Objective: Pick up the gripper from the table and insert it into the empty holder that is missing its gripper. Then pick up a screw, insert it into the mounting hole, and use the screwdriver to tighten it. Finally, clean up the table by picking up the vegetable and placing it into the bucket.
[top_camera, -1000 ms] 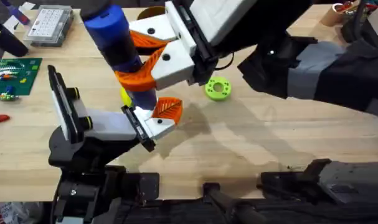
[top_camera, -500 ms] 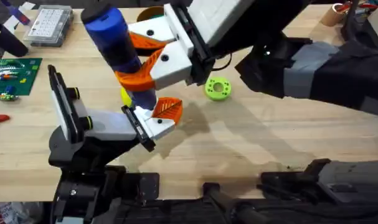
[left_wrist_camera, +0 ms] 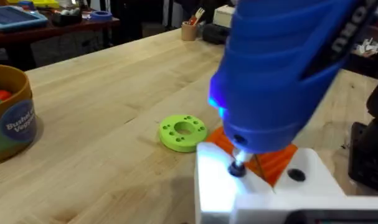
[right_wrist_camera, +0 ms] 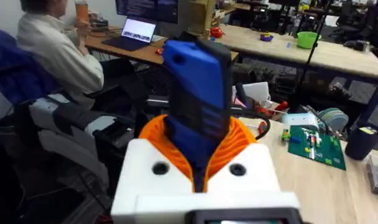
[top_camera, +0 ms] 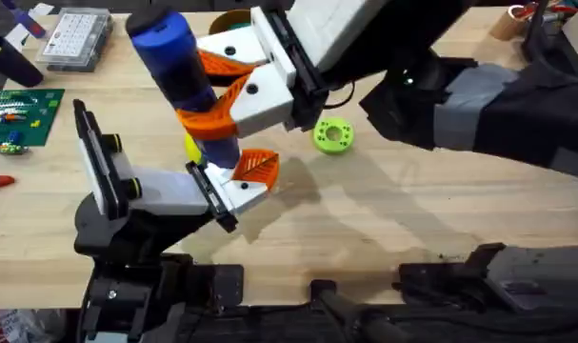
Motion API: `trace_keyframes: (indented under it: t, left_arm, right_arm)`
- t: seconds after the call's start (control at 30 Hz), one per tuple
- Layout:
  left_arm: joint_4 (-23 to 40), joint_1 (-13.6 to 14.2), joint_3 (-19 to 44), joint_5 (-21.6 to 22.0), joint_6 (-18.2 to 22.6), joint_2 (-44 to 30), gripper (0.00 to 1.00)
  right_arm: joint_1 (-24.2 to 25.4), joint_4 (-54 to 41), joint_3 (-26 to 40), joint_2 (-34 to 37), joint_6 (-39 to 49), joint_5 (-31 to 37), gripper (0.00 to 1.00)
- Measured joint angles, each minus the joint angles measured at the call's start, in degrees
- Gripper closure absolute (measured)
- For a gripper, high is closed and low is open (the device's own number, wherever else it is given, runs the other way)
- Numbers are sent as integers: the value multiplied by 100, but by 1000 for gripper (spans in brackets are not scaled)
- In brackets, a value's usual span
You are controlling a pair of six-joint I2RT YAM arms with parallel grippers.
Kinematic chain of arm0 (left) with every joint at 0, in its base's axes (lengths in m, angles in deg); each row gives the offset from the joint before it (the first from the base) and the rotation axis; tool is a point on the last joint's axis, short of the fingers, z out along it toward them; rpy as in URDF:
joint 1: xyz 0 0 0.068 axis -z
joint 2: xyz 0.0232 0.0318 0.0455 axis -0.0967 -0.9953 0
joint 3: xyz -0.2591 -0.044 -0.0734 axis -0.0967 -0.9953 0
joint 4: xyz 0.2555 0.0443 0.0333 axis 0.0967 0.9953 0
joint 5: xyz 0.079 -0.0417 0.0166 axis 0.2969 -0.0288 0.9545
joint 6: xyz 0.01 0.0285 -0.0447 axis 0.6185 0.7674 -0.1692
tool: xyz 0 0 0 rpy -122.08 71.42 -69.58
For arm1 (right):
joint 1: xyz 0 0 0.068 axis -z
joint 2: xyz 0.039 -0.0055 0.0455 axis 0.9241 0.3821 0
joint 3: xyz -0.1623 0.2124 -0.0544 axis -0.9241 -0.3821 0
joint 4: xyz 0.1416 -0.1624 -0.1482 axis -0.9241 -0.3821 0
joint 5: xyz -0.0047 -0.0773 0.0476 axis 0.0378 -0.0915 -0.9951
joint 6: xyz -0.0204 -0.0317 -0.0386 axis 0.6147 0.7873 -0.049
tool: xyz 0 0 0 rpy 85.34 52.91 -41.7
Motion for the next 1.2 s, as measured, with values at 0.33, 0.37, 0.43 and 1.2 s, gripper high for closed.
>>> trace_keyframes:
  t: [0.33, 0.37, 0.43, 1.2]
  left_arm:
    - [0, 0, 0, 0, 0, 2, 986]
    - [0, 0, 0, 0, 0, 2, 986]
    - [0, 0, 0, 0, 0, 2, 986]
    - [2, 0, 0, -11, -17, 1, 986]
  right_arm:
    - [0, -10, 0, 0, -2, 0, 955]
    - [0, -15, 0, 0, -2, 0, 954]
    - [0, -22, 0, 0, -6, 0, 956]
    - [0, -125, 0, 0, -24, 24, 956]
